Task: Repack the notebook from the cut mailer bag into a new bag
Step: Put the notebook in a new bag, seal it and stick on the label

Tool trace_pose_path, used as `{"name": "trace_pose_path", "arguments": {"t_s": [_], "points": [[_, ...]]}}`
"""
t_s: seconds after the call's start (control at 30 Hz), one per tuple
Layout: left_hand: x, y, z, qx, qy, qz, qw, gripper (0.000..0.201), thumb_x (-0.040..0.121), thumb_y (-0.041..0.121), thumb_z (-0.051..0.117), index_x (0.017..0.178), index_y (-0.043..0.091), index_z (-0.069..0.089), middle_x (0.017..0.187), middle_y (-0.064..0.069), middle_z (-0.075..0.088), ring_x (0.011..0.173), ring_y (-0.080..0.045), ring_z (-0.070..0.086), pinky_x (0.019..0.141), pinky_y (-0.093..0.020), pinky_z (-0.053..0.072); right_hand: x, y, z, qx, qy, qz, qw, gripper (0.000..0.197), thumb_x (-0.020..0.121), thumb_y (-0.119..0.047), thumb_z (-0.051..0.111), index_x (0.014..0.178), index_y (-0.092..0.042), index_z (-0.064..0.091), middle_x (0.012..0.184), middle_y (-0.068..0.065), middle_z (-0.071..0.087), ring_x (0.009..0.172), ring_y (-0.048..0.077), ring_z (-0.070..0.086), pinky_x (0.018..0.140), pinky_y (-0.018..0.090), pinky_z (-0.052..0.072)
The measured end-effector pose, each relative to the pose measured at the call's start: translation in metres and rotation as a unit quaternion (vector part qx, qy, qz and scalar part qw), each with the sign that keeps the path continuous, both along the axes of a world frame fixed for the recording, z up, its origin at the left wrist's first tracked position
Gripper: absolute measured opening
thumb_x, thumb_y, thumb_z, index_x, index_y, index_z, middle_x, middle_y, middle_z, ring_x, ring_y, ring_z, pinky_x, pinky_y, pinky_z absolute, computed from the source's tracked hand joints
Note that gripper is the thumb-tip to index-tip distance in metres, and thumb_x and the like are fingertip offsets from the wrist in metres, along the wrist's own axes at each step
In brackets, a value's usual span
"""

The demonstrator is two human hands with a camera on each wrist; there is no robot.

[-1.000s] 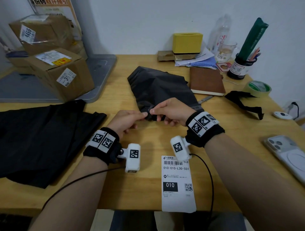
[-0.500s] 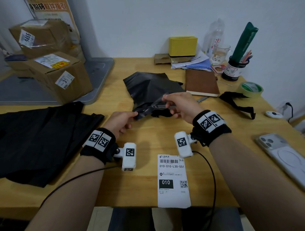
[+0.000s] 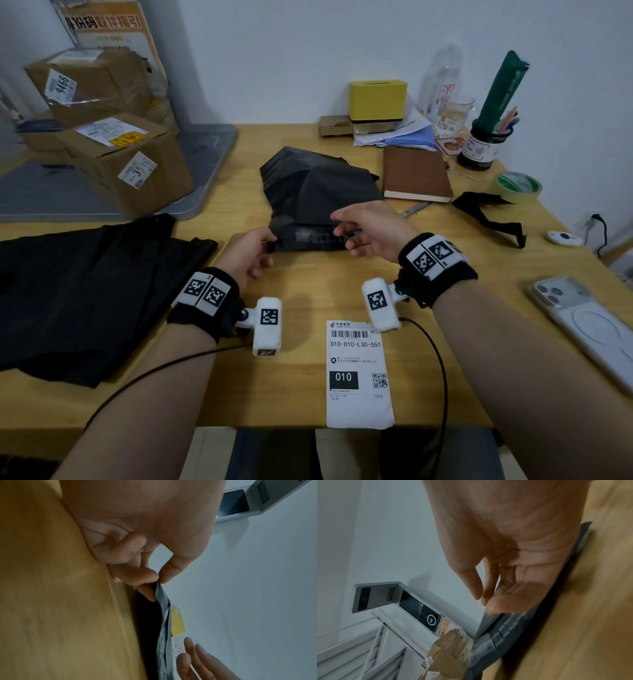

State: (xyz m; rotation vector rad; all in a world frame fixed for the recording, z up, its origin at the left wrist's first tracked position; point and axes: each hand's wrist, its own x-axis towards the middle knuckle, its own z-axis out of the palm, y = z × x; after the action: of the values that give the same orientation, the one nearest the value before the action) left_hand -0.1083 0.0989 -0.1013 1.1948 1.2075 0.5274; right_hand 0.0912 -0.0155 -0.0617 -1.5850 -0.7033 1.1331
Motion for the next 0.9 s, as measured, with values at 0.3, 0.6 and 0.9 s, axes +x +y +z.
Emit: {"name": "trace_pose_path", "arguments": {"t_s": [0.3,0.6,0.9], "points": [[-0.0001,0.0010,-0.0015,0.011,0.030,-0.005,0.999,0.027,0.083,0.028,0.062,0.102,0.010,0.064,0.066,-0.002,0.055,0.050,-0.013,0.041,0.040,-0.023,0.023,-0.0003,0.0000,-0.0005,-0.001,-0.014,0.005,1.000,0.015,0.097,-0.016,0.066,0.109,-0.009,0.071,0.081,0.009,0.067,0.054,0.017,0.055,0.051,0.029,0.051],[0.0007,0.0017,-0.0019,0.013,0.041,0.006,0.999,0.022,0.083,0.028,0.063,0.096,0.010,0.065,0.053,0.000,0.052,0.048,-0.014,0.035,0.042,-0.023,0.023,-0.0002,-0.0014,0.0001,-0.006,-0.021,0.012,1.000,0.017,0.098,-0.017,0.065,0.111,-0.009,0.071,0.082,0.009,0.068,0.054,0.017,0.056,0.051,0.030,0.051],[0.0005,-0.0062,0.0041,0.036,0.050,-0.004,0.998,0.015,0.084,0.025,0.067,0.090,0.012,0.064,0.062,0.000,0.052,0.050,-0.012,0.039,0.041,-0.023,0.024,-0.0014,-0.0032,0.0012,-0.012,-0.033,0.053,0.998,0.016,0.096,-0.022,0.070,0.110,-0.014,0.073,0.087,0.007,0.069,0.058,0.016,0.059,0.054,0.030,0.053]]}}
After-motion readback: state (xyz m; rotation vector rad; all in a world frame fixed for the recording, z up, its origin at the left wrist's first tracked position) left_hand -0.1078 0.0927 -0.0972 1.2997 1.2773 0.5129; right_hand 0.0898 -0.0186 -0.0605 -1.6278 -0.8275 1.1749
